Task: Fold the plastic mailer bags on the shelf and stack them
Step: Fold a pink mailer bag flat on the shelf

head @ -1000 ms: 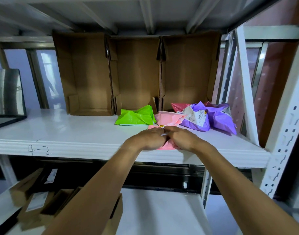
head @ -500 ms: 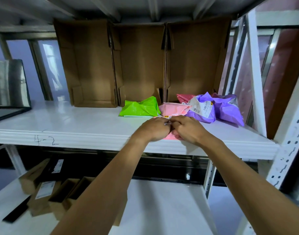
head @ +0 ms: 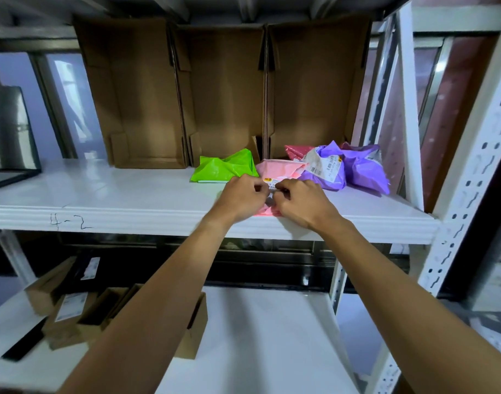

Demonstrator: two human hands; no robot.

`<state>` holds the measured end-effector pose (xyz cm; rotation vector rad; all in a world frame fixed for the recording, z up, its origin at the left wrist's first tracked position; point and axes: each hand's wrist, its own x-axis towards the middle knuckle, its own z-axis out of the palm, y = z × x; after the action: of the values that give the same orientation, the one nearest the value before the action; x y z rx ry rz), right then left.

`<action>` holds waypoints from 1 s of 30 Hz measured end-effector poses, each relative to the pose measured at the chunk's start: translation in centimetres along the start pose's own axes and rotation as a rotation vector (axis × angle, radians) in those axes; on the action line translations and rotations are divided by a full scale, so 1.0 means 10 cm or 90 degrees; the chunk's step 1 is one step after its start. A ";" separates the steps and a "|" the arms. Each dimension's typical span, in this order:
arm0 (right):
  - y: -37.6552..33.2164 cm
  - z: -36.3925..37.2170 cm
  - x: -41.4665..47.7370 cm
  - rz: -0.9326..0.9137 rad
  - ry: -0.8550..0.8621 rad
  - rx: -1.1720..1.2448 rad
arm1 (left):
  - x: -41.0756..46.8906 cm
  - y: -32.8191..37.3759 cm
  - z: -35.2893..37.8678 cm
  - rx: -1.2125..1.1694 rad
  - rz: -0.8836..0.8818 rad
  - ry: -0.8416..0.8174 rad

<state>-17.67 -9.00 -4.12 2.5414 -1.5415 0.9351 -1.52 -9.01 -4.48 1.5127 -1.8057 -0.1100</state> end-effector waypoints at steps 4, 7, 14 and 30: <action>-0.01 -0.02 -0.01 0.033 -0.062 0.024 | 0.03 0.00 0.01 0.009 0.024 -0.102; -0.03 -0.07 0.02 0.058 -0.140 0.010 | 0.08 0.01 -0.01 0.073 0.018 -0.179; 0.00 -0.15 0.12 0.045 -0.272 0.012 | 0.13 0.00 -0.06 0.147 -0.026 -0.347; 0.31 -0.03 0.27 0.141 -0.091 0.369 | 0.15 -0.18 -0.09 0.127 -0.041 -0.202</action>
<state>-19.49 -12.65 -3.34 2.9002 -1.8438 1.4389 0.47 -10.49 -4.10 1.7736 -2.0667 -0.2170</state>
